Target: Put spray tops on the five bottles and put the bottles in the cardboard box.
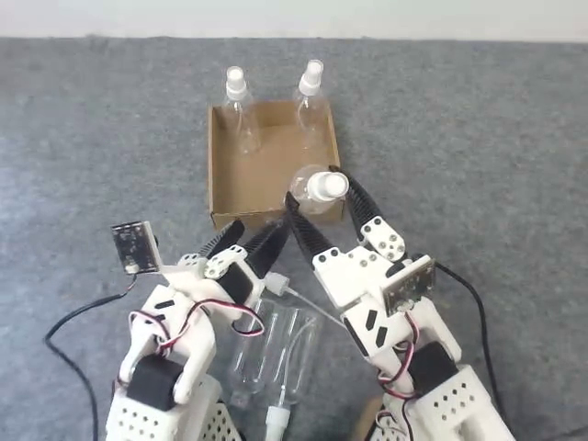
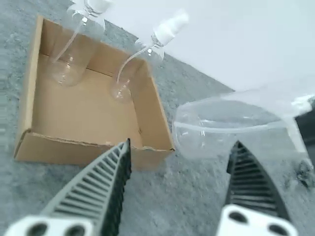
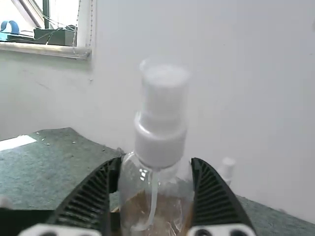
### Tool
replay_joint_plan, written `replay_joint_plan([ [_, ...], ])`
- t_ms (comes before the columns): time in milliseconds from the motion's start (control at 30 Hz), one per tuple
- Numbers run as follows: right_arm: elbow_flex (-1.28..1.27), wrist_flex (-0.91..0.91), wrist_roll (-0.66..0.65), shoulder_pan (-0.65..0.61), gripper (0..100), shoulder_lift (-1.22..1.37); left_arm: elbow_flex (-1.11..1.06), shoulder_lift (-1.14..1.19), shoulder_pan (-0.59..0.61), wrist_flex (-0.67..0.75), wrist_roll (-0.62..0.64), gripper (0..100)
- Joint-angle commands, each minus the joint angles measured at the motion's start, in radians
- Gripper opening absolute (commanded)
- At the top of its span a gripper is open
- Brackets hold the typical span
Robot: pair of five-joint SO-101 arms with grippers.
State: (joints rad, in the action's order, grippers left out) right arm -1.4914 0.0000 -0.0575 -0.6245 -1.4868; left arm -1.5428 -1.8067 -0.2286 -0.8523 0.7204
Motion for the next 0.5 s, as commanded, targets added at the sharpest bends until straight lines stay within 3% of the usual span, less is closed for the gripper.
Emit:
replay_joint_plan([
  [0,0.063,0.008,0.006,0.004,0.6,0.012,0.058,-0.015,0.129,0.041,0.017,30],
  [200,0.061,0.008,-0.055,0.005,0.6,0.022,0.097,-0.015,0.334,0.043,0.018,30],
  [467,0.086,0.01,-0.058,0.005,0.6,0.024,0.084,-0.015,0.466,0.092,0.018,30],
])
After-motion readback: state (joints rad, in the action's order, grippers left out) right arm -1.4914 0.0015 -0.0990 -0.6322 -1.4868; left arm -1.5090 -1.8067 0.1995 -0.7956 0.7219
